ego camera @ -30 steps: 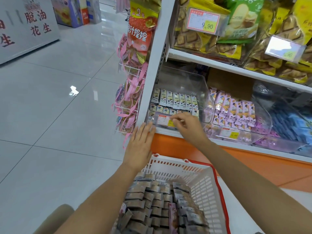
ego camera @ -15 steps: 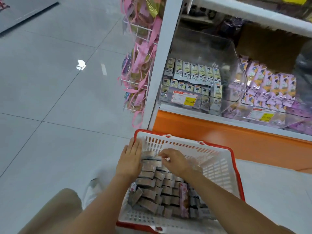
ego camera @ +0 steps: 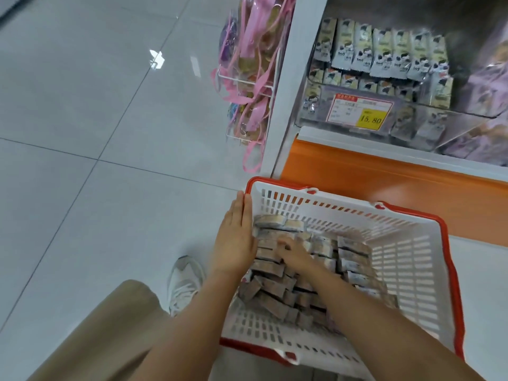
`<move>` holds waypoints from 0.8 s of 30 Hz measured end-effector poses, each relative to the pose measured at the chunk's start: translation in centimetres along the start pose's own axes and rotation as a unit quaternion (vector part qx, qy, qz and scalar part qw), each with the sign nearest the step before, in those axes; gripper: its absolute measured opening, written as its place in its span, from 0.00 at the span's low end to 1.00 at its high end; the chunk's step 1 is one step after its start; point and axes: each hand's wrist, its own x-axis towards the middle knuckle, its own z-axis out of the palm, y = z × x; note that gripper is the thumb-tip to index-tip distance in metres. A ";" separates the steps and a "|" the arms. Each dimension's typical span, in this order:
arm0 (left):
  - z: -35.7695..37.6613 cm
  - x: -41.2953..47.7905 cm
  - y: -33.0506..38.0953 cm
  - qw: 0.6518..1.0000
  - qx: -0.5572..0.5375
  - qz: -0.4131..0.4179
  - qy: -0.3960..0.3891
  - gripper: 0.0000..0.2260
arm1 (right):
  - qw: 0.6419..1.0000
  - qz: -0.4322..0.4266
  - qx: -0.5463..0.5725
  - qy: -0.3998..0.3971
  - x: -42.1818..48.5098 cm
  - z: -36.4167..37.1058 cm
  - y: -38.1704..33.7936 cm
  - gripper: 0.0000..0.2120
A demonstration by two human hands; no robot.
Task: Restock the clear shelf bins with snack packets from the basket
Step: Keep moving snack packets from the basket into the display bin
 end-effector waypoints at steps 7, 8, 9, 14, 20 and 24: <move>0.0 -0.1 0.2 1.000 0.015 -0.013 0.014 0.36 | 0.996 0.012 0.017 0.084 0.4 0.3 -0.2 0.15; 0.0 -0.1 0.3 1.000 0.019 -0.013 0.017 0.37 | 0.994 0.004 0.008 0.110 0.3 0.3 -0.1 0.14; 0.0 -0.2 0.3 1.000 0.022 -0.013 0.018 0.37 | 0.992 -0.001 0.007 0.130 0.1 0.2 0.1 0.13; 0.3 -0.2 0.2 0.999 0.032 -0.014 0.028 0.37 | 0.970 0.002 0.045 0.240 -1.0 -0.8 -0.1 0.08; 0.3 -0.3 0.5 0.998 0.054 -0.029 0.020 0.38 | 0.968 -0.046 0.092 0.229 -3.9 -3.7 -1.4 0.07; -0.3 -0.6 1.6 0.996 0.083 -0.021 0.017 0.36 | 0.966 -0.079 0.120 0.217 -6.6 -6.1 -2.7 0.10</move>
